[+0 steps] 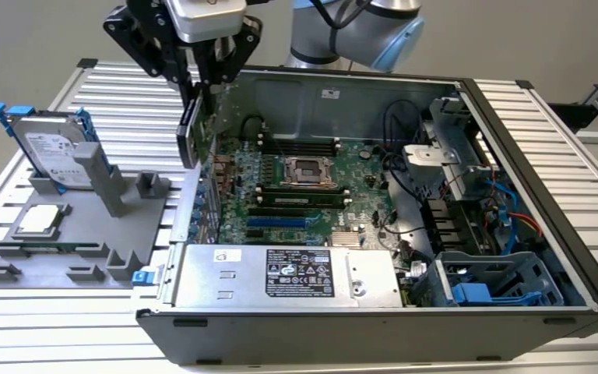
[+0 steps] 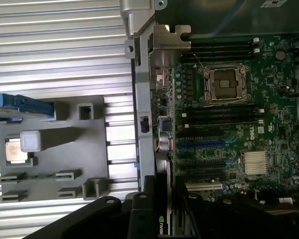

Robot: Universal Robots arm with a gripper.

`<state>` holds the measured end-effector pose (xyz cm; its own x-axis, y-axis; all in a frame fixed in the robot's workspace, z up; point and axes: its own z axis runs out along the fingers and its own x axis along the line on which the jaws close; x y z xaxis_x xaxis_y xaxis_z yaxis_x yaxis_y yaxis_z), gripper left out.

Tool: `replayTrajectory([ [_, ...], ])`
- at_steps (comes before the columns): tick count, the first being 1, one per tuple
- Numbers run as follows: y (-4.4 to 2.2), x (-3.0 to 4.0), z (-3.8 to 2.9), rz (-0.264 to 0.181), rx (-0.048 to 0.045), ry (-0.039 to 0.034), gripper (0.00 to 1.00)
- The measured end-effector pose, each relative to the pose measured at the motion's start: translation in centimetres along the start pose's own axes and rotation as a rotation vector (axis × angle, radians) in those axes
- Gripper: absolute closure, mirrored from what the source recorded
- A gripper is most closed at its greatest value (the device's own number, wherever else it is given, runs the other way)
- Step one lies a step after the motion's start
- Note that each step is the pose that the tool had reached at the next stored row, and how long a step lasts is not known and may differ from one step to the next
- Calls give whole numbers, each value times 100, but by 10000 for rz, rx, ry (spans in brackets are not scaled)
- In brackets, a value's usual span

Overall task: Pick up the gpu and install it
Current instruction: 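Pick up the gpu and move the gpu toward the slot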

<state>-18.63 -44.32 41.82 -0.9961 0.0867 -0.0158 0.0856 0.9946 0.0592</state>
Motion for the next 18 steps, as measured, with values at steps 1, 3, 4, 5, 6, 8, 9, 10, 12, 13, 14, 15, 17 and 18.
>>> replayTrajectory([
  [1, 1, -7, 0, 0, 0, 0, 100],
  [3, 5, -23, 1, 0, 0, 0, 100],
  [4, 7, -31, 1, 0, 0, 0, 100],
  [5, 10, -38, 1, 0, 0, 0, 100],
  [6, 12, -44, 2, 0, 0, 0, 100],
  [8, 18, -57, 2, 0, 0, 0, 100],
  [9, 20, -66, 2, 0, 0, 0, 100],
  [10, 23, -76, 3, 0, 0, 0, 100],
  [12, 29, -95, 3, -1, 0, 0, 100],
  [13, 32, -104, 4, 0, 0, 0, 100],
  [14, 35, -113, 4, 0, 0, 0, 100],
  [15, 38, -123, 4, -1, 1, 1, 100],
  [17, 43, -140, 5, 0, 0, 0, 100],
  [18, 45, -148, 5, 0, 0, 0, 100],
])
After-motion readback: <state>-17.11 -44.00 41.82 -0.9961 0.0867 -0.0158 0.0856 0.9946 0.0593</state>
